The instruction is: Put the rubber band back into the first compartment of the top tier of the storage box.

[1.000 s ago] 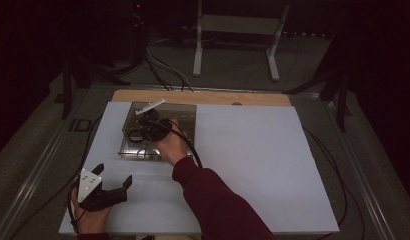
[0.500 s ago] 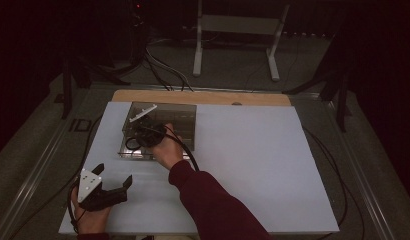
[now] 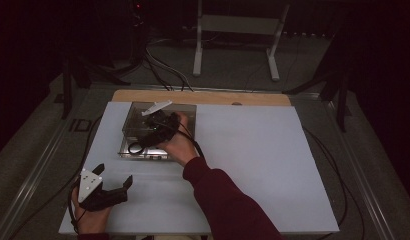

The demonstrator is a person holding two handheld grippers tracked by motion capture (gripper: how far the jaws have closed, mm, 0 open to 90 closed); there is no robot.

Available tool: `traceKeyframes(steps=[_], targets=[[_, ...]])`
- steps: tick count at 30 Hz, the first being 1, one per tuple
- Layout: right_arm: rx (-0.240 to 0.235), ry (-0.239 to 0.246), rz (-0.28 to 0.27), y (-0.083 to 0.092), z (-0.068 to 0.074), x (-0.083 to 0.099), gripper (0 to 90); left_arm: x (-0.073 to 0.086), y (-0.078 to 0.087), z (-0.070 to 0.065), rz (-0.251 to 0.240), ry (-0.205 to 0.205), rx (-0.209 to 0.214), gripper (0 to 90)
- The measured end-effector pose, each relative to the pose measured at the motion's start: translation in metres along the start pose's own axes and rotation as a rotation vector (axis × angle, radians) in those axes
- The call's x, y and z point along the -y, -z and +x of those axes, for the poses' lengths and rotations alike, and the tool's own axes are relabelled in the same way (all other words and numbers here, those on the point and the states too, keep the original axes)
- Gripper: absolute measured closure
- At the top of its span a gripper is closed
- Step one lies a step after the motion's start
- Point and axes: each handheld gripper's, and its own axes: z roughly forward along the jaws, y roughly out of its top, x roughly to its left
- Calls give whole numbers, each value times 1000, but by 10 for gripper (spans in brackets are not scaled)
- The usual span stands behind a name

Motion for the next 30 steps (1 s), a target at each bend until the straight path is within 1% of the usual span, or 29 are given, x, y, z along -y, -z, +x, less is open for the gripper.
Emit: traceKeyframes(steps=[1, 4, 7, 8, 9, 10, 18, 25, 26, 28, 30], targets=[[5, 2, 4, 3, -3, 1, 30, 0, 0, 0, 1, 0, 1, 6], [21, -2, 9, 12, -14, 7, 8, 0, -1, -1, 1, 0, 2, 6], [33, -18, -6, 23, -27, 15, 1, 0, -1, -1, 2, 0, 1, 6], [33, -18, -6, 23, -27, 15, 1, 0, -1, -1, 2, 0, 1, 6], [39, -24, -14, 27, -31, 18, 1, 1, -1, -1, 5, -1, 2, 6], [58, -37, -17, 36, -41, 25, 1, 1, -2, -1, 5, 3, 1, 6], [102, -81, -39, 65, -73, 51, 1, 1, -4, -3, 9, 2, 4, 6], [141, -94, -55, 91, -93, 72, 1, 2, -4, -2, 11, 1, 1, 6], [141, -94, -55, 91, -93, 72, 1, 2, -4, -2, 11, 1, 1, 6], [149, -107, -65, 101, -100, 79, 1, 1, -4, -3, 13, -1, 1, 6], [153, -110, -67, 104, -102, 81, 1, 2, -4, -3, 13, -2, 0, 6]])
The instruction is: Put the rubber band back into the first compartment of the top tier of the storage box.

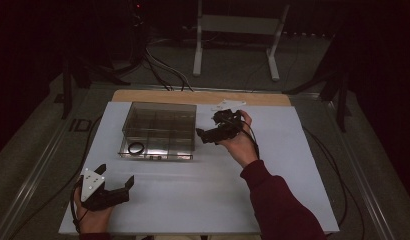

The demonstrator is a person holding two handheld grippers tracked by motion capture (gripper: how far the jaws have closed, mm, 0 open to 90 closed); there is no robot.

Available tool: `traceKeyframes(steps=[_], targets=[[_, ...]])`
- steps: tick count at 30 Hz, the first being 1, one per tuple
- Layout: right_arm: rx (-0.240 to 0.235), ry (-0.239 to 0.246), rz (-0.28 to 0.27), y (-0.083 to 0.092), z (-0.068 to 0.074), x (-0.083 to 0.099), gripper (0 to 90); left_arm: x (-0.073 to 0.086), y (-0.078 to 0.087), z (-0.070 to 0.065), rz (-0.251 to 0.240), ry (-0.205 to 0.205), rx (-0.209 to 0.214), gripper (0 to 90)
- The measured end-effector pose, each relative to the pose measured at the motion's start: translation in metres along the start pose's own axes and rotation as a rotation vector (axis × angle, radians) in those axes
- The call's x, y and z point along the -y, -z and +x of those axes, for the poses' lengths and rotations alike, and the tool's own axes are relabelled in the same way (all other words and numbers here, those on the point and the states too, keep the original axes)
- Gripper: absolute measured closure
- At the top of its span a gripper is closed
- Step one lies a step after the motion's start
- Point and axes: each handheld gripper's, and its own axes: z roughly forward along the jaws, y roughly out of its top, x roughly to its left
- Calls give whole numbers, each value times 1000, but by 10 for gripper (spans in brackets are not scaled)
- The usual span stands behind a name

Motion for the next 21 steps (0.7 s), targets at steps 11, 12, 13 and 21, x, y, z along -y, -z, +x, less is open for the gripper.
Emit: traceKeyframes(steps=[11, 12, 13, 21], targets=[[31, -29, -16, 24, -24, 22, 1, 0, 0, 0, 1, 6, -3, 6], [32, -31, -17, 26, -25, 23, 1, 0, 0, 0, 0, 6, -3, 6], [33, -28, -18, 27, -26, 25, 1, 0, 0, 1, 0, 7, -3, 6], [46, -38, -33, 39, -34, 37, 1, 1, 0, 1, 1, 7, -5, 6]])
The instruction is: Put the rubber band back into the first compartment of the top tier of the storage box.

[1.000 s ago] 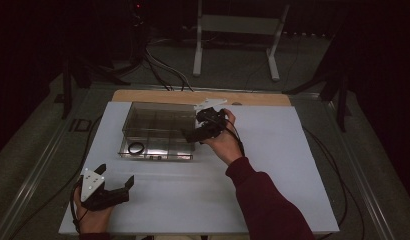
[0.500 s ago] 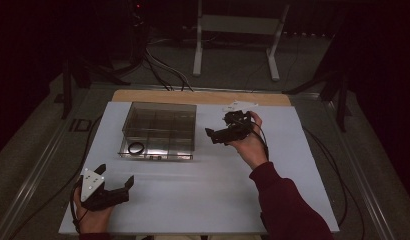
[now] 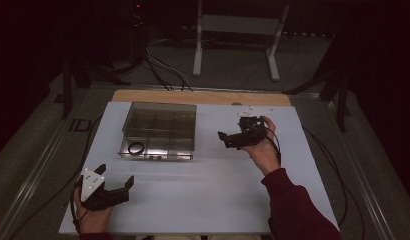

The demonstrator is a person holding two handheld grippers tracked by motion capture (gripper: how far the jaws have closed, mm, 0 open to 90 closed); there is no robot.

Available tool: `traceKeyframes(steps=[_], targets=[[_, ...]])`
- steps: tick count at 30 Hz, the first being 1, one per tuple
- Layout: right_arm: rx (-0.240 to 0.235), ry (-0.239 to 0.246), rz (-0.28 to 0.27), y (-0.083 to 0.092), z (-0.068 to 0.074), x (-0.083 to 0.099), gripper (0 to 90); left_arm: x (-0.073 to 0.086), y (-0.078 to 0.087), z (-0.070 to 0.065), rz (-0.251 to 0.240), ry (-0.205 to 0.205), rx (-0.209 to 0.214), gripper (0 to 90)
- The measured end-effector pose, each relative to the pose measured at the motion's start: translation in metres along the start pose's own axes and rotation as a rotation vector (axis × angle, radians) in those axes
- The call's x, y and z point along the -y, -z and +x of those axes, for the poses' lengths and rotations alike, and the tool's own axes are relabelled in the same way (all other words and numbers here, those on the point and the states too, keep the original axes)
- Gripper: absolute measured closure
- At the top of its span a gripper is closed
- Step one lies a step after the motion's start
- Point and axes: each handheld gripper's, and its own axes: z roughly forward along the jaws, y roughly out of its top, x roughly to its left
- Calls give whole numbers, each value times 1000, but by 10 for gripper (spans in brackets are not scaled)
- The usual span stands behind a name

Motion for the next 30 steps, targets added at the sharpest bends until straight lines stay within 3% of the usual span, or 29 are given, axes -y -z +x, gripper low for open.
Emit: traceKeyframes(steps=[19, 30], targets=[[53, -57, -36, 38, -26, 51, 1, 0, -1, -1, 6, 2, -2, 6], [76, -54, -56, 54, -25, 71, 1, 1, -1, -1, 5, 4, -1, 6]])
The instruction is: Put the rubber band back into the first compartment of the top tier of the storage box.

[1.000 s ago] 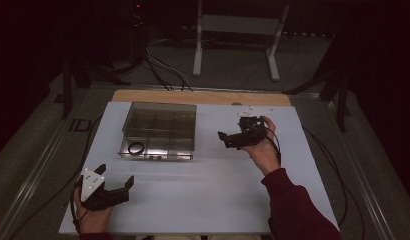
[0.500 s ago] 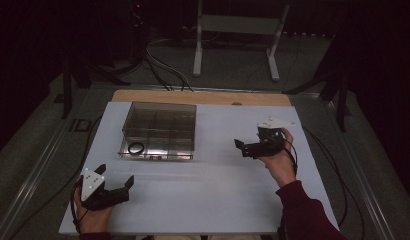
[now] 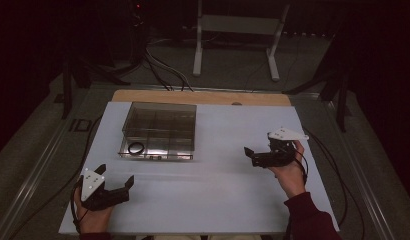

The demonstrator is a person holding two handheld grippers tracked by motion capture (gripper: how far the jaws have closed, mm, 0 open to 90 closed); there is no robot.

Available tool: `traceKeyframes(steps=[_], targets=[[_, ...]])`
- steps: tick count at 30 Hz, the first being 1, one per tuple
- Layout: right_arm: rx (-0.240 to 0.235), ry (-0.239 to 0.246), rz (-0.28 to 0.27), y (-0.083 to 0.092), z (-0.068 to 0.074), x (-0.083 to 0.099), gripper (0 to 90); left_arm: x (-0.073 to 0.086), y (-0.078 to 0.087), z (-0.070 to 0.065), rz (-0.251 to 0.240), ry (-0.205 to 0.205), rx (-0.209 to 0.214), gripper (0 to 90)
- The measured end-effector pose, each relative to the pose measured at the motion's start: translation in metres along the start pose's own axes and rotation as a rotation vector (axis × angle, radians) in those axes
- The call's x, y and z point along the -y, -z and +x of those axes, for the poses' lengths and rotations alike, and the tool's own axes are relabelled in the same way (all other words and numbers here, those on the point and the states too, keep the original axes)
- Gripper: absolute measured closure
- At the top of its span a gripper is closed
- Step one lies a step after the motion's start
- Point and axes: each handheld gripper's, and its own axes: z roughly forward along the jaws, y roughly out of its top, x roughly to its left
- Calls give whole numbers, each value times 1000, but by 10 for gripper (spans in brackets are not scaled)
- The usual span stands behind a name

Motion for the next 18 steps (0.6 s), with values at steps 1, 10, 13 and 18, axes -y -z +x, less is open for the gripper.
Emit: traceKeyframes(steps=[1, 10, 13, 18], targets=[[-3, -16, -10, 3, -1, 6, 1, 0, 0, 0, 0, 0, 0, 6], [0, -39, -39, 11, -2, 28, 1, 0, -1, -2, 3, -4, 6, 6], [9, -28, -57, 16, 0, 33, 1, 0, -1, -2, 3, -2, 5, 6], [32, -5, -76, 21, 4, 40, 1, 0, -1, -2, 2, -5, 6, 6]])
